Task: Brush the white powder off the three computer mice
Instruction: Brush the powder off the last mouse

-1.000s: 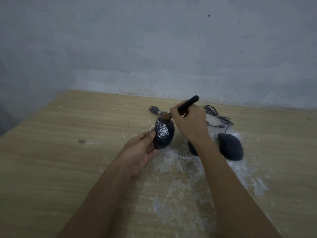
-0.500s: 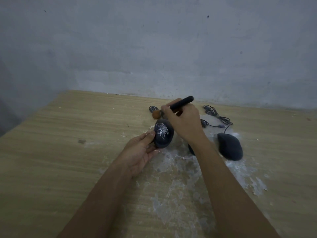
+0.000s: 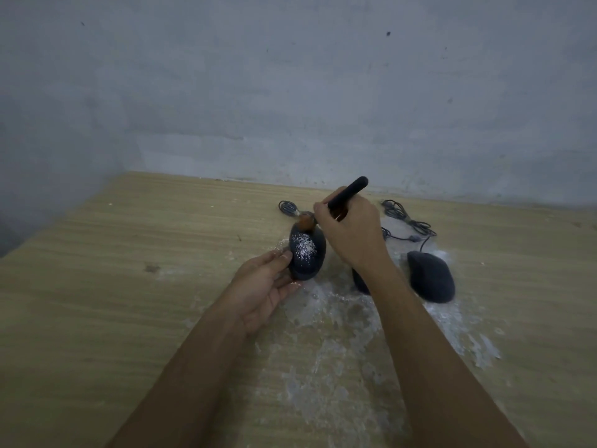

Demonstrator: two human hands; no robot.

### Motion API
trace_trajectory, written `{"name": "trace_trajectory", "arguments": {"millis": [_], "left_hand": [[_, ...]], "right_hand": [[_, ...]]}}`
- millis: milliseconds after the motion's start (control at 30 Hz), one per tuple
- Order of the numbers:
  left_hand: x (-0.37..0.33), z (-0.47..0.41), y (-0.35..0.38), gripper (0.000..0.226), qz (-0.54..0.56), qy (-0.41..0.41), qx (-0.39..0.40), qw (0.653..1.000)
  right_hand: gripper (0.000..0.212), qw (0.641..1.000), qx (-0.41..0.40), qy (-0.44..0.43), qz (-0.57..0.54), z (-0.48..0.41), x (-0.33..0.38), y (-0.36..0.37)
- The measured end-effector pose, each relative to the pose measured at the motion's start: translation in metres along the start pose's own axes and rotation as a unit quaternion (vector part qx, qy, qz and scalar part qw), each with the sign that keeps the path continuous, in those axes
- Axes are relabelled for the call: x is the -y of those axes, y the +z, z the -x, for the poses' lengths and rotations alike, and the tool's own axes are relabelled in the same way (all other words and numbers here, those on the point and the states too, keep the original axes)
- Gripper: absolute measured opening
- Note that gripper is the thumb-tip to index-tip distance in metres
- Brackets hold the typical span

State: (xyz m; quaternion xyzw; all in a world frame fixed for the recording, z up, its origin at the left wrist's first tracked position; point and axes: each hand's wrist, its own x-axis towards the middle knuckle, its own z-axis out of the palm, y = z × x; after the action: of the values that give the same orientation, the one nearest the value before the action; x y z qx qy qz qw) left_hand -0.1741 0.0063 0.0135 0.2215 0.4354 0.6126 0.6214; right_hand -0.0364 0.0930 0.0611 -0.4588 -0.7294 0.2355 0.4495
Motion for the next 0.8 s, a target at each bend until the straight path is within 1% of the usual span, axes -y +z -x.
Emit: {"name": "trace_trajectory", "arguments": {"millis": [100, 133, 200, 267, 300, 367, 433, 467, 533, 600, 633, 667, 767, 800], "left_hand": [[0.001, 0.000, 0.000, 0.028, -0.002, -0.003, -0.002, 1.000], [0.001, 0.000, 0.000, 0.027, -0.002, -0.003, -0.003, 1.000], [0.000, -0.001, 0.000, 0.025, -0.001, 0.001, -0.004, 1.000], [0.000, -0.002, 0.000, 0.025, 0.000, 0.007, -0.007, 1.000], [0.000, -0.002, -0.001, 0.024, 0.000, 0.009, -0.008, 1.000], [0.001, -0.003, -0.002, 0.024, -0.001, 0.009, -0.007, 1.000], [0.002, -0.003, -0.002, 0.027, -0.003, 0.004, -0.005, 1.000], [0.002, -0.003, -0.003, 0.027, -0.004, 0.002, -0.005, 1.000], [0.001, -0.004, -0.004, 0.027, 0.002, 0.003, -0.007, 1.000], [-0.001, -0.004, -0.005, 0.026, 0.021, 0.007, -0.010, 1.000], [-0.001, -0.004, -0.005, 0.025, 0.029, 0.009, -0.009, 0.999], [-0.001, -0.004, -0.005, 0.024, 0.034, 0.011, -0.008, 0.999], [0.001, -0.006, -0.006, 0.021, 0.032, 0.012, -0.003, 0.999], [0.001, -0.006, -0.006, 0.021, 0.030, 0.011, -0.003, 0.999]], "right_hand": [[0.019, 0.997, 0.073, -0.004, -0.034, 0.002, 0.003, 0.003], [0.017, 0.996, 0.075, -0.004, -0.049, 0.002, 0.004, 0.003], [0.016, 0.997, 0.027, 0.003, -0.069, 0.001, 0.005, 0.002], [0.016, 0.998, -0.031, 0.004, -0.058, -0.002, 0.003, -0.002], [0.016, 0.999, -0.031, 0.000, -0.043, -0.002, 0.001, -0.004], [0.018, 0.999, 0.026, -0.011, -0.029, -0.001, 0.002, -0.004], [0.018, 0.995, 0.078, -0.017, -0.059, 0.002, 0.005, -0.001], [0.017, 0.994, 0.075, -0.015, -0.080, 0.002, 0.006, 0.001], [0.015, 0.994, 0.023, 0.000, -0.110, 0.000, 0.008, 0.003], [0.014, 0.994, -0.039, 0.008, -0.103, -0.003, 0.005, 0.000], [0.014, 0.995, -0.050, 0.008, -0.091, -0.004, 0.002, -0.002], [0.013, 0.996, -0.039, 0.004, -0.081, -0.004, 0.000, -0.005], [0.010, 0.995, 0.075, -0.002, -0.059, -0.001, -0.004, -0.008], [0.011, 0.994, 0.092, 0.002, -0.062, -0.001, -0.004, -0.009]]}}
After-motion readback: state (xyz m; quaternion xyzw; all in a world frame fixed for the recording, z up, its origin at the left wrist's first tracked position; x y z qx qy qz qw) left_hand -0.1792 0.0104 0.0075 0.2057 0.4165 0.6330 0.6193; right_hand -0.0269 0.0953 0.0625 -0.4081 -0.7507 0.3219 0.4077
